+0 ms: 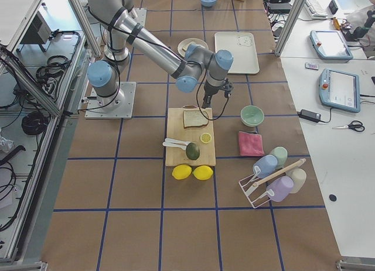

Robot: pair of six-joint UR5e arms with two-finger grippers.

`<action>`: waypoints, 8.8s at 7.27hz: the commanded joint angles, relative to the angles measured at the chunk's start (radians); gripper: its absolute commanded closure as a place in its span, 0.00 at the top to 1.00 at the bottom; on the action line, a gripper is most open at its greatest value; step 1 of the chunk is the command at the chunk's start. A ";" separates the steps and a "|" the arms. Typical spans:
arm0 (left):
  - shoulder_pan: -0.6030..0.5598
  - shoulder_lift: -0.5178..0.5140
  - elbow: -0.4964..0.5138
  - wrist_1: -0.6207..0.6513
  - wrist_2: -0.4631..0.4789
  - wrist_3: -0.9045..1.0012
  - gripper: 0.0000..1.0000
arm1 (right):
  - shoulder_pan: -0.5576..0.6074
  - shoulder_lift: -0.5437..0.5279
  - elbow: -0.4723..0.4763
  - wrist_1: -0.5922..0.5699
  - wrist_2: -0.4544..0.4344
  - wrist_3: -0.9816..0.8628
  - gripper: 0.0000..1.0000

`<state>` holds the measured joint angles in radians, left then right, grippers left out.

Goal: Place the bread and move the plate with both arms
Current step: 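Move the right gripper toward the bread slice on the wooden cutting board, then lower the right gripper and grasp the bread slice by its edge, then lift the bread slice and carry it over the egg-topped plate, then lower the bread slice onto the fried egg and open the right gripper, then raise the right gripper away while the left gripper reaches toward the plate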

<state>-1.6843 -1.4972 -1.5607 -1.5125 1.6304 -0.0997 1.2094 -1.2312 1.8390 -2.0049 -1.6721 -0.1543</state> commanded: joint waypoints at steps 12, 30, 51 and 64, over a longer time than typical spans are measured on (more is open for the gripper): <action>0.000 0.000 -0.001 0.000 -0.001 0.000 1.00 | -0.001 0.056 -0.007 -0.058 -0.066 0.002 0.00; 0.000 0.000 -0.001 -0.002 0.002 0.000 1.00 | 0.565 -0.042 -0.374 0.419 0.239 0.891 0.00; 0.000 0.000 -0.001 -0.005 0.003 0.000 1.00 | 0.693 0.180 -0.369 0.109 0.394 1.110 0.45; -0.008 -0.182 -0.083 0.111 -0.012 0.003 1.00 | 0.538 -0.228 -0.302 0.415 0.161 0.157 1.00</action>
<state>-1.6904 -1.6385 -1.5918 -1.4686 1.6193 -0.0934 1.7471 -1.3984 1.5388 -1.6524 -1.5144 0.0032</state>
